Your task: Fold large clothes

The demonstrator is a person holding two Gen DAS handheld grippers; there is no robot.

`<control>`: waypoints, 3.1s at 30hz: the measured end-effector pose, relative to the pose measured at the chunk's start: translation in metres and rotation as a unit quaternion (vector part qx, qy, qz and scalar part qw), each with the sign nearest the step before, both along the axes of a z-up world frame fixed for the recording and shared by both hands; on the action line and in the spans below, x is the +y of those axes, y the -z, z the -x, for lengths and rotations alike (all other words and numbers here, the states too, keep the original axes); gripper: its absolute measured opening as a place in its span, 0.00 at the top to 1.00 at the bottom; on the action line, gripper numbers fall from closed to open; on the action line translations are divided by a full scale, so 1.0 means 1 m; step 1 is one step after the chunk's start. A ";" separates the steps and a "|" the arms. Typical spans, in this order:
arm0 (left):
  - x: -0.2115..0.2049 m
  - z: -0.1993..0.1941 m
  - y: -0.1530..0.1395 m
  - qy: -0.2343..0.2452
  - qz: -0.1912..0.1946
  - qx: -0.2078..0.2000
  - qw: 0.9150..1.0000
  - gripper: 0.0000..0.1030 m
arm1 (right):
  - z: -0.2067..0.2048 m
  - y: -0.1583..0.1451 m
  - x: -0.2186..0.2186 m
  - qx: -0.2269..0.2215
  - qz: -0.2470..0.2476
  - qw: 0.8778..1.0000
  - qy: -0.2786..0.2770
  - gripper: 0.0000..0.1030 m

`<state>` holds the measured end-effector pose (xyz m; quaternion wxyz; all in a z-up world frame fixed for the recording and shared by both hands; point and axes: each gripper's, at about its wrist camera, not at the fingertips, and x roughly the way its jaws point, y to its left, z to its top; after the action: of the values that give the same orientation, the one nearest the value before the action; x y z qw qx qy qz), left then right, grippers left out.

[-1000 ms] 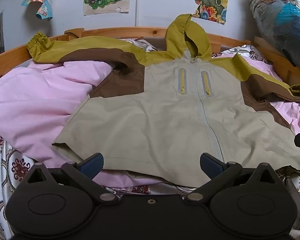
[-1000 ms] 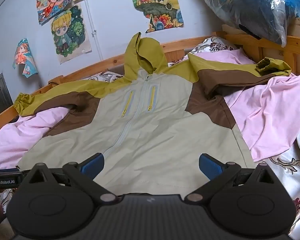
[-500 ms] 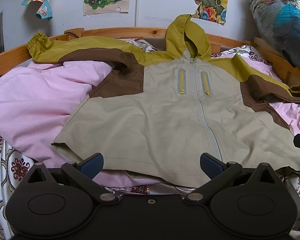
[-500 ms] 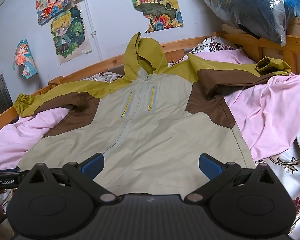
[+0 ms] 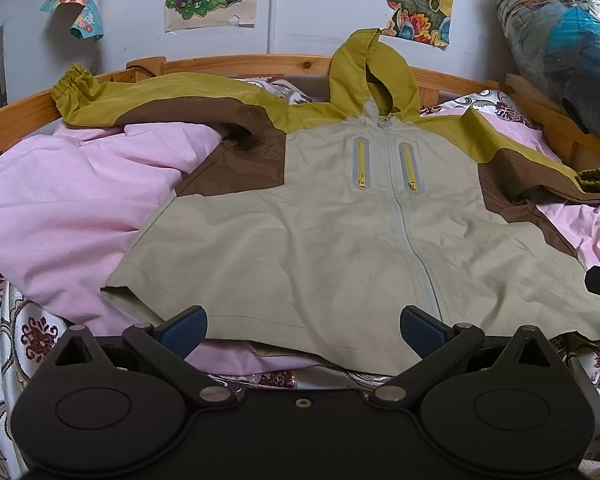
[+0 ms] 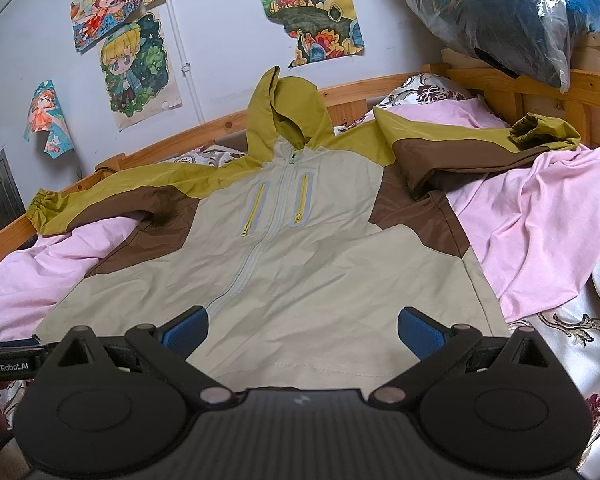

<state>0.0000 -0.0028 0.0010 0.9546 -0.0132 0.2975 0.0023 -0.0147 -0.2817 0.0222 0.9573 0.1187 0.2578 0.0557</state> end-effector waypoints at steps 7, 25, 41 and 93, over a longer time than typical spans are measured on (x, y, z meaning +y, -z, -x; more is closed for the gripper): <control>0.000 0.000 0.000 0.000 0.000 0.000 1.000 0.01 | 0.000 0.001 0.000 0.000 -0.003 1.000 0.002 0.00; 0.000 0.000 0.000 0.000 0.000 0.000 1.000 0.01 | 0.001 0.001 0.000 -0.001 -0.004 1.000 0.003 0.00; -0.015 0.003 -0.001 0.000 -0.002 0.005 1.000 0.01 | 0.001 0.001 -0.002 -0.001 -0.006 1.000 0.010 0.00; -0.079 -0.236 -0.028 0.073 -0.020 0.040 0.996 0.01 | -0.239 -0.021 -0.175 -0.004 0.301 0.932 0.203 0.07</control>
<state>0.2359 -0.0819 0.0289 0.9398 0.0274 0.3351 -0.0612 0.2240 -0.4564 0.0427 0.9398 -0.1254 0.2295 -0.2198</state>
